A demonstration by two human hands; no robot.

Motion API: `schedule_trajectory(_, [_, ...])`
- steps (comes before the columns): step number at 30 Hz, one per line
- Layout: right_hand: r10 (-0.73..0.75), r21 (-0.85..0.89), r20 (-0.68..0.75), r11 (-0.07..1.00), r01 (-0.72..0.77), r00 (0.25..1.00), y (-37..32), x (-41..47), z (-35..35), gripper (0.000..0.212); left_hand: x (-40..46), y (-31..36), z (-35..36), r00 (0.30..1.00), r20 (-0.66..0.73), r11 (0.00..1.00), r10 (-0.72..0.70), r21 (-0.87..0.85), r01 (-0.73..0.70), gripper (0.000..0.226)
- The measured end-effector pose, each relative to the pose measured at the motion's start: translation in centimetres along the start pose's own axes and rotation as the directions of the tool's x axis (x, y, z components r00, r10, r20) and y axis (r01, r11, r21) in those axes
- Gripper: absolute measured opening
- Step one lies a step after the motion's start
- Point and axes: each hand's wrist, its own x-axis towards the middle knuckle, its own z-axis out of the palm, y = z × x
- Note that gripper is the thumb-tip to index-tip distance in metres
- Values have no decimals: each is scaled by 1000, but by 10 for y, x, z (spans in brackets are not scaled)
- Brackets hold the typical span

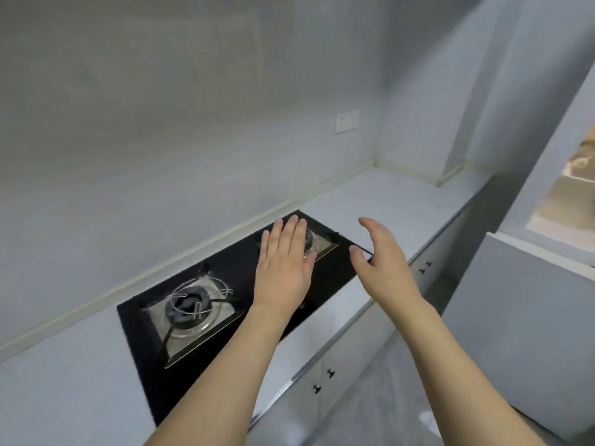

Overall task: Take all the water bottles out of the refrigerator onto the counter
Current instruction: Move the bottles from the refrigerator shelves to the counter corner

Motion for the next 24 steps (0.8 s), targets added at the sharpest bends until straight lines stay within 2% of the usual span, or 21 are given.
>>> schedule_trajectory(10, [181,-57,-218,979,-198,959,118,33,-93,51,94,122,99,969,63,967,238,-109,-230,59])
schedule_trajectory(16, [238,-126,-298,950,-285,925,198,92,-134,52,170,182,174,938,89,926,334,-214,-310,59])
schedule_trajectory(24, [281,-200,-369,907,-371,886,270,168,-191,51,272,254,245,911,89,878,403,-319,-357,58])
